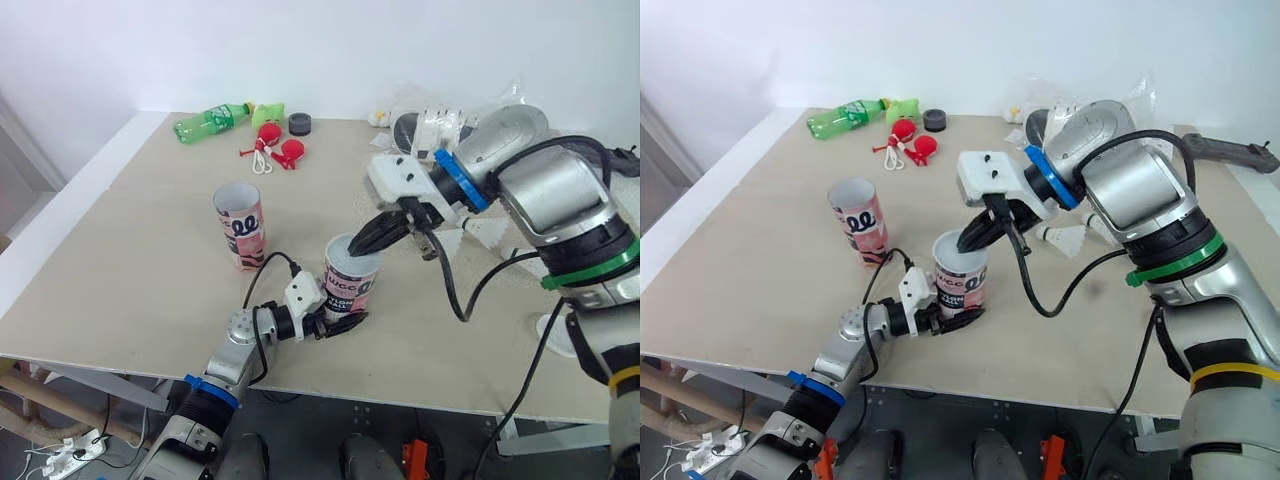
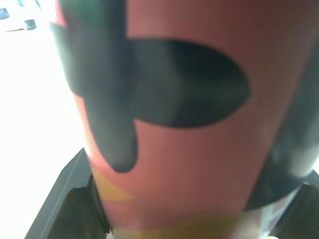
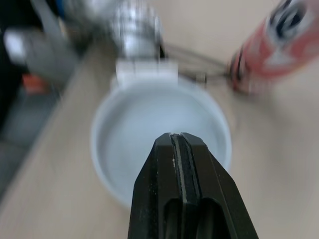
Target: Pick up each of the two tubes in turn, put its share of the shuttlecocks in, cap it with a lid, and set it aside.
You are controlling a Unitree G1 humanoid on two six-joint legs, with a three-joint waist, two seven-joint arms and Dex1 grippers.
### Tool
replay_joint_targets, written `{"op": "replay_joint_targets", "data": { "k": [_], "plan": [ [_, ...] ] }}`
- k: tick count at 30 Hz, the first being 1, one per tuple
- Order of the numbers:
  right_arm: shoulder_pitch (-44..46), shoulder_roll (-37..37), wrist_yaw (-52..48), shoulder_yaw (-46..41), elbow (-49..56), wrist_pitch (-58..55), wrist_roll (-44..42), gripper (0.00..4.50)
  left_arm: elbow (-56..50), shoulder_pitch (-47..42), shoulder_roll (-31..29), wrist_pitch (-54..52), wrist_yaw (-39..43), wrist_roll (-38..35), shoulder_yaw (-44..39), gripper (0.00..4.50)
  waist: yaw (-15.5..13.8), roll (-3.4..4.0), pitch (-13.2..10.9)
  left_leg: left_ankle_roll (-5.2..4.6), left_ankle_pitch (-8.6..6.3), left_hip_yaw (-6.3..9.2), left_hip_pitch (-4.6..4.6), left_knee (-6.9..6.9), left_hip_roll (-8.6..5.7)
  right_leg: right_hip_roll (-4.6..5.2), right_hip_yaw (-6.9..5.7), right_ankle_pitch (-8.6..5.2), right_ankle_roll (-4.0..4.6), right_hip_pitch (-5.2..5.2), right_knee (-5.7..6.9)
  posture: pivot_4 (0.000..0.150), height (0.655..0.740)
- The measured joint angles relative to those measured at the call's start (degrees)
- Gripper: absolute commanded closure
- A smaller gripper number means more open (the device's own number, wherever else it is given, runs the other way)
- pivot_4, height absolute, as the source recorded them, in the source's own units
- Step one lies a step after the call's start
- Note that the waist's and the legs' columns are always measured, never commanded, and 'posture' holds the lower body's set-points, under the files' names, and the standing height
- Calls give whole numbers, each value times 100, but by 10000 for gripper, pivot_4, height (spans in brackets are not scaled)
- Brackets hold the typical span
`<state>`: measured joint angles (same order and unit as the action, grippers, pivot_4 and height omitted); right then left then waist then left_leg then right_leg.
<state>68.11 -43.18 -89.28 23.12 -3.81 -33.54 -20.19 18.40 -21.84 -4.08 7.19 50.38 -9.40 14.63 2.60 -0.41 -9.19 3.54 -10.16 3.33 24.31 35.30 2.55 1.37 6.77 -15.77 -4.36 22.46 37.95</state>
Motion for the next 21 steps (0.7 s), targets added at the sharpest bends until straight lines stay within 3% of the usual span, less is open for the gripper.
{"op": "replay_joint_targets", "data": {
  "k": [3,9,10,11,12,21],
  "plan": [
    [-185,193,542,-918,178,-294,-495,35499,-56,33,11,12,-11,-14,5,15125,-11,-4,-8,2,-1,5,7,0,-1,2,-6,-6,-7,0,0,1500,7400],
    [-1505,-80,1304,-2036,674,-1019,-1074,9898,-177,106,-7,-17,-16,-67,2,15125,-33,-12,-21,-11,-11,12,14,-2,-1,1,-14,-14,-1,3,-3,1500,7400],
    [-1738,-126,1434,-2216,791,-1131,-1175,4998,-190,112,-27,-27,-14,-73,1,6605,-33,-10,-22,-13,-12,12,14,-3,-1,0,-14,-15,0,4,-2,1500,7400],
    [-1910,-178,1518,-2337,873,-1181,-1225,640,-204,123,-43,-33,-13,-75,-11,2962,-34,-9,-23,-13,-12,13,13,-3,0,-1,-15,-16,0,4,-3,1500,7400],
    [-2218,-285,1630,-2532,1053,-1181,-1268,0,-211,121,-44,-68,-13,-78,-4,445,-34,-11,-23,-14,-12,13,13,-5,0,-1,-16,-18,-1,3,-2,1500,7400],
    [-4307,-169,2549,-3491,2094,-969,-1575,0,-428,265,-195,-210,11,-190,-58,445,21,-23,-31,-18,-14,19,2,-8,4,-8,-20,-23,3,-6,-1,1500,7400]
  ]
}}
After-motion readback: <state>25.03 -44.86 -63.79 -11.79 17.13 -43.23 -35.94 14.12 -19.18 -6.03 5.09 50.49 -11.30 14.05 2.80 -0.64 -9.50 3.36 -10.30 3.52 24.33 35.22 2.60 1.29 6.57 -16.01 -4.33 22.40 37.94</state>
